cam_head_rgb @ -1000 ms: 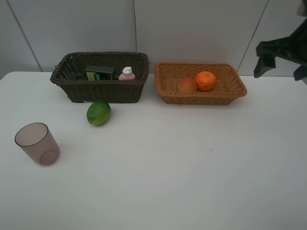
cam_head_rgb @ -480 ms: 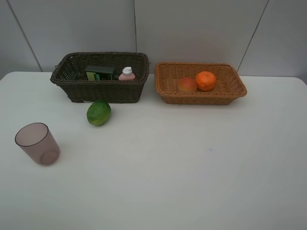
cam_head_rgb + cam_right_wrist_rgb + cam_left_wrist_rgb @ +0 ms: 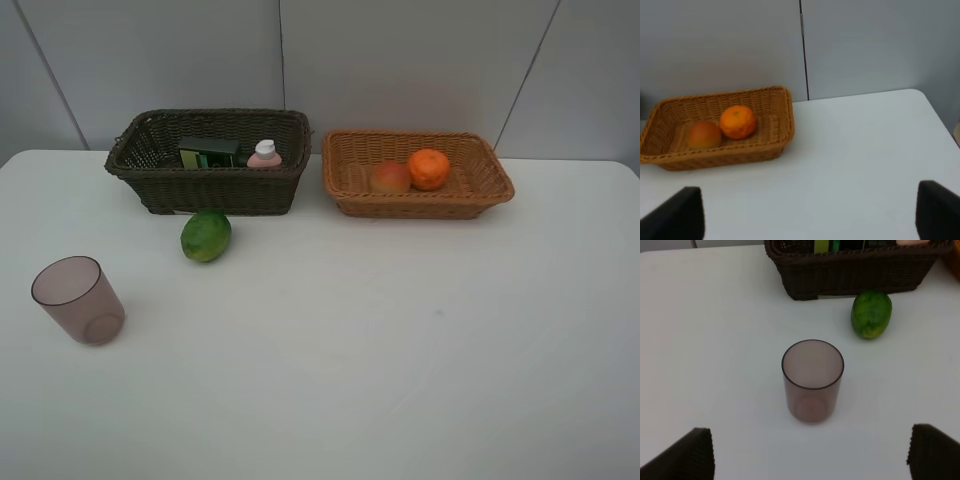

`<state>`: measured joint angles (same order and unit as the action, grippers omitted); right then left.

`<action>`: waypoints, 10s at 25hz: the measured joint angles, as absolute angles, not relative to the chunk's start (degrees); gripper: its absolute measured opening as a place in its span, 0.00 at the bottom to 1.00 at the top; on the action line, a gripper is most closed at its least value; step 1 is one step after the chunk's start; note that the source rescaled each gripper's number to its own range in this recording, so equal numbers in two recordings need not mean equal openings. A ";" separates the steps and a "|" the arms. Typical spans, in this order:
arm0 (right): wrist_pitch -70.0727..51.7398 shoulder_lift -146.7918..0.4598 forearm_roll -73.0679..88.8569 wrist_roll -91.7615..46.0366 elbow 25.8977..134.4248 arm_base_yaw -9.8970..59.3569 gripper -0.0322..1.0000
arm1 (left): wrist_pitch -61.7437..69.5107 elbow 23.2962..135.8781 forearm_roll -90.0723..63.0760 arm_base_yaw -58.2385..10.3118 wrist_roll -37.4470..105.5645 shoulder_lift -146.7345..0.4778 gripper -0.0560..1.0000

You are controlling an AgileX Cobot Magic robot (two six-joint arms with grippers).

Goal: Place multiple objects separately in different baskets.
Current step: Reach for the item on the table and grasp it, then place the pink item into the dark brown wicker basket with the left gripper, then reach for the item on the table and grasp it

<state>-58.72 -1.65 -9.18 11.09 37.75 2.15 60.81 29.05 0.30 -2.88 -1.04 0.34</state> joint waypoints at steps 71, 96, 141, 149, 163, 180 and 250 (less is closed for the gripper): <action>-60.76 0.20 -6.22 6.80 30.10 3.27 0.78 | 57.08 58.44 -5.58 -10.45 3.58 -71.61 1.00; -60.76 0.20 -6.22 6.80 30.10 3.27 0.78 | 51.01 49.04 5.90 -20.12 2.35 -86.54 1.00; -60.76 0.20 -6.22 6.80 30.10 3.27 0.78 | 40.57 48.48 6.24 -20.12 6.25 -98.99 0.05; -60.76 0.20 -6.22 6.80 30.10 3.27 0.78 | 40.52 48.48 6.24 -20.12 6.25 -98.99 0.05; -60.76 0.20 -6.22 6.80 30.10 3.27 0.78 | 49.66 61.58 6.14 -20.12 3.47 -96.09 0.05; -60.76 0.20 -6.22 6.80 30.10 3.27 0.78 | 43.44 94.21 6.50 -22.45 0.39 -110.25 0.05; -60.76 0.20 -6.22 6.80 30.10 3.27 0.78 | 46.81 78.37 8.83 -25.12 -25.34 -110.71 1.00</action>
<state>-60.76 0.20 -6.22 6.80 30.10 3.27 46.81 78.37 8.83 -25.12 -25.34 -110.71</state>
